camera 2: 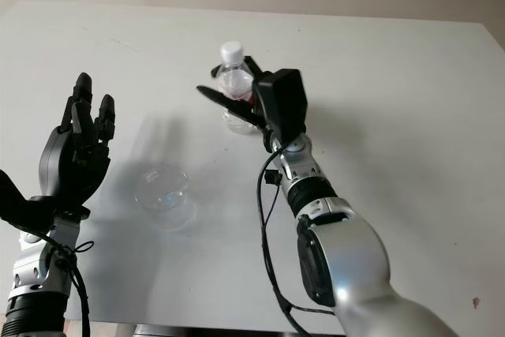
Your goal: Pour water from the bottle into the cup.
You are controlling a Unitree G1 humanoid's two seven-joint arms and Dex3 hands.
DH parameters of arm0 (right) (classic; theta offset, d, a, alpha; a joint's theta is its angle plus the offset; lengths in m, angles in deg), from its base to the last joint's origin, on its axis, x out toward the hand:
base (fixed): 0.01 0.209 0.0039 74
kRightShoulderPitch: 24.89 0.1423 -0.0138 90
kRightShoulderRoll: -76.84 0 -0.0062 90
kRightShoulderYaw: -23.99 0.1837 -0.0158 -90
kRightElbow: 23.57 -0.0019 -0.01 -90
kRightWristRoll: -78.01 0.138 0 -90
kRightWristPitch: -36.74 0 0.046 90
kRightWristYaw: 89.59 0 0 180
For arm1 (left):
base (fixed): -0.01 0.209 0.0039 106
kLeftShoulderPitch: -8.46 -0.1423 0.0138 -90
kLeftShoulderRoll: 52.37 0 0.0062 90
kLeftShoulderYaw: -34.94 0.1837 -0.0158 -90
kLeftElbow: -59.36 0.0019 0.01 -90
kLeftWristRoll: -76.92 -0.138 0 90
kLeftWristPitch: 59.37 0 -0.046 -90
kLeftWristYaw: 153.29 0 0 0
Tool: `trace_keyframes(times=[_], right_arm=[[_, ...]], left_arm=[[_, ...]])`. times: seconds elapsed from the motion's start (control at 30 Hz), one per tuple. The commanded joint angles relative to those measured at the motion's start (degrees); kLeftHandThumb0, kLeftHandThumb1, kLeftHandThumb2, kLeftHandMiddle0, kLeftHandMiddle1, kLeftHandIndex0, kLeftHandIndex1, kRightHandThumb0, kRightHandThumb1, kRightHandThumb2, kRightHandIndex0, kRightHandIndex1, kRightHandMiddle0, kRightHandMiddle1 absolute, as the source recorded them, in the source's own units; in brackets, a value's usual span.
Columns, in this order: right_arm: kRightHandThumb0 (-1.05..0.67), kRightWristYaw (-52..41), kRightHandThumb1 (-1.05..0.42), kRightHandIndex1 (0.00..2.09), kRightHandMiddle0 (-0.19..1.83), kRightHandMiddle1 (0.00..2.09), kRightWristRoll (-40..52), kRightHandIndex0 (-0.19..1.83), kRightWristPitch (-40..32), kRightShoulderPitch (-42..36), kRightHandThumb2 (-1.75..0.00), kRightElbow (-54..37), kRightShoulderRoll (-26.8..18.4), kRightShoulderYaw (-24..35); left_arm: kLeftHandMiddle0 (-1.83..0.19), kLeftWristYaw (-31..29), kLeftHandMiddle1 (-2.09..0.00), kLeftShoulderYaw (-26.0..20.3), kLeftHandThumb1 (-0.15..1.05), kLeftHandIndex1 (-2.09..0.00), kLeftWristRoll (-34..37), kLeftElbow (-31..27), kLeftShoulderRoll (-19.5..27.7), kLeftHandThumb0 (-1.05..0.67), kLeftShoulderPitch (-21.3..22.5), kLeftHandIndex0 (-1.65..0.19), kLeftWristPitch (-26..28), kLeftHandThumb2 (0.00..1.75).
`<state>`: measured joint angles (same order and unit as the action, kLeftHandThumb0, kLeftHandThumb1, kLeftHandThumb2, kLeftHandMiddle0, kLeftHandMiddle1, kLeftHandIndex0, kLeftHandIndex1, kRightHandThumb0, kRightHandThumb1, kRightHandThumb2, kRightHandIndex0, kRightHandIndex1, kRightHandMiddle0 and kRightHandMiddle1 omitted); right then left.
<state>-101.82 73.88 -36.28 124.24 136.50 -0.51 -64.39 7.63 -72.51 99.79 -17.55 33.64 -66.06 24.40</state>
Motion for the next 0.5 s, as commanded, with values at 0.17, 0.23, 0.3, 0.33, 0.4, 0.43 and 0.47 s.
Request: trace_keyframes(times=[0.17,0.23,0.3,0.33,0.4,0.43,0.47], right_arm=[[-0.32,-1.1,-0.97,2.09,0.73,2.09,-3.6,0.85,0.8,0.4,-0.06,1.1,-1.2,-3.0],[-0.34,0.0,-0.98,2.09,0.77,2.09,-4.1,0.86,1.0,0.2,-0.06,1.1,-1.1,-3.2],[-0.39,2.4,-0.99,2.09,0.79,2.09,-5.5,0.87,1.0,0.1,-0.06,1.0,-1.2,-4.1],[-0.38,3.8,-0.99,2.09,0.79,2.09,-6.4,0.87,1.3,0.0,-0.06,0.9,-1.3,-4.7],[-0.34,6.5,-1.01,2.09,0.81,2.09,-8.2,0.88,2.3,-0.1,-0.07,0.6,-1.5,-6.0],[-0.30,7.9,-1.03,2.09,0.83,2.09,-9.1,0.92,3.5,-0.3,-0.06,0.5,-1.7,-6.6],[-0.28,9.1,-1.04,2.09,0.86,2.09,-9.9,0.97,4.7,-0.4,-0.07,0.4,-1.8,-7.2]], left_arm=[[0.16,0.4,-0.06,0.0,1.05,-0.01,-0.1,0.0,-0.4,-0.78,0.6,0.19,-0.5,0.61],[0.16,0.3,-0.06,0.0,1.05,-0.02,-0.2,0.2,-0.3,-0.78,0.7,0.19,-0.7,0.61],[0.16,0.1,-0.06,0.0,1.05,-0.02,-0.2,0.6,-0.2,-0.78,0.8,0.19,-0.8,0.60],[0.16,0.0,-0.06,0.0,1.05,-0.02,-0.3,0.7,-0.1,-0.78,0.8,0.19,-0.9,0.60],[0.16,-0.1,-0.05,0.0,1.05,-0.03,-0.4,1.0,0.0,-0.78,0.9,0.19,-1.2,0.60],[0.17,0.1,-0.05,0.0,1.05,-0.03,-0.5,0.9,0.0,-0.79,0.9,0.19,-1.1,0.60],[0.16,0.2,-0.05,0.0,1.05,-0.03,-0.5,0.9,0.0,-0.79,0.9,0.19,-1.1,0.60]])
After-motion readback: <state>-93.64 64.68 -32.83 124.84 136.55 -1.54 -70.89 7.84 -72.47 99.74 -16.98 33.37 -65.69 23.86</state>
